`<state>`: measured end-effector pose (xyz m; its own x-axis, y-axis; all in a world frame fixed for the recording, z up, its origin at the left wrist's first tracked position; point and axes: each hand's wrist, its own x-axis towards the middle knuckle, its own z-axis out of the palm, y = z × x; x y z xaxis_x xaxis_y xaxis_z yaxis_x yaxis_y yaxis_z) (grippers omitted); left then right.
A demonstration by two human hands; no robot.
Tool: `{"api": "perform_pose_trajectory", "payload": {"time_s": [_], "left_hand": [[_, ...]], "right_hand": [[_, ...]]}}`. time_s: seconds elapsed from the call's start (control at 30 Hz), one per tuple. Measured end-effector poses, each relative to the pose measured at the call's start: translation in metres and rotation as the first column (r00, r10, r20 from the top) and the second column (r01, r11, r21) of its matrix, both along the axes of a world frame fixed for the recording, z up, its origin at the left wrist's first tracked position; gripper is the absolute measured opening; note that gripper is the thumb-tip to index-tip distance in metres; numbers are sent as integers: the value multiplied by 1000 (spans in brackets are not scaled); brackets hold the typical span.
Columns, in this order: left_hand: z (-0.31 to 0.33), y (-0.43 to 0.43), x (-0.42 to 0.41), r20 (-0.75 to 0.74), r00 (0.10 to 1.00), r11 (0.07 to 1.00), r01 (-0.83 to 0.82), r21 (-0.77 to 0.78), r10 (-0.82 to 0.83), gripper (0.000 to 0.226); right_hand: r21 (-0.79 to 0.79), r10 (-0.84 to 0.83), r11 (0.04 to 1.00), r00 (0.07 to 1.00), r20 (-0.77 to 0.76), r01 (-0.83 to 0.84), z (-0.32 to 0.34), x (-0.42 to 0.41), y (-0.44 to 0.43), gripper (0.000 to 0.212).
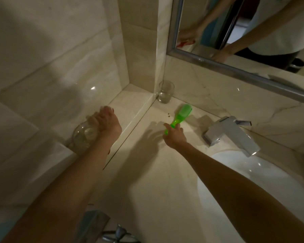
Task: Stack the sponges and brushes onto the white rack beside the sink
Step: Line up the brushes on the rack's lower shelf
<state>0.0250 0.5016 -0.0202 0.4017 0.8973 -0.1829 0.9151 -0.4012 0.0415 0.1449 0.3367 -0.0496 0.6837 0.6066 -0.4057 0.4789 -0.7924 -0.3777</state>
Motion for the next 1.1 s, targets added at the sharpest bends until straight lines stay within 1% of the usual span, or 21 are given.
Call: {"api": "perform_pose_trajectory", "payload": {"time_s": [0.1, 0.2, 0.33, 0.4, 0.47, 0.57, 0.67, 0.77, 0.83, 0.93, 1.03, 1.1], "left_hand": [[-6, 7, 3, -21, 1000, 998, 17, 53, -16, 63], [-9, 6, 2, -12, 1000, 999, 22, 37, -21, 68], [-7, -3, 4, 122, 992, 998, -25, -55, 32, 85], [-5, -5, 7, 188, 981, 997, -29, -74, 43, 85], [-4, -7, 9, 254, 967, 997, -17, -77, 36, 76], [2, -12, 12, 336, 942, 998, 14, -67, 9, 50], [10, -19, 18, 447, 895, 999, 29, -39, -8, 39], [14, -30, 23, 542, 840, 996, 42, -83, 10, 35], [14, -39, 28, 597, 801, 990, 49, -136, 42, 33], [12, -58, 34, 645, 759, 979, 55, -196, 87, 32], [17, -85, 37, 664, 735, 958, 71, -279, 139, 31], [19, -103, 39, 678, 726, 946, 131, -297, 112, 33]], "right_hand": [[-53, -19, 998, 999, 27, 21, -9, 10, 5, 48], [-72, -67, 995, 997, 36, 70, -18, 18, 3, 42], [-68, -138, 988, 989, 51, 141, -25, 23, -1, 41], [-38, -215, 975, 974, 70, 218, -28, 24, -1, 43], [17, -306, 952, 950, 64, 306, -29, 25, 2, 50], [33, -367, 930, 928, 57, 366, -30, 27, 7, 61], [51, -457, 889, 888, 40, 455, -33, 28, 6, 53], [74, -529, 845, 848, -28, 530, -34, 30, -5, 50], [34, -502, 863, 863, -49, 504, -29, 34, -18, 51], [-48, -379, 925, 921, -94, 376, -19, 32, -45, 50], [-135, -228, 966, 973, -31, 222, -8, 20, -73, 55], [-129, -166, 977, 985, 36, 169, 1, 14, -94, 51]]}}
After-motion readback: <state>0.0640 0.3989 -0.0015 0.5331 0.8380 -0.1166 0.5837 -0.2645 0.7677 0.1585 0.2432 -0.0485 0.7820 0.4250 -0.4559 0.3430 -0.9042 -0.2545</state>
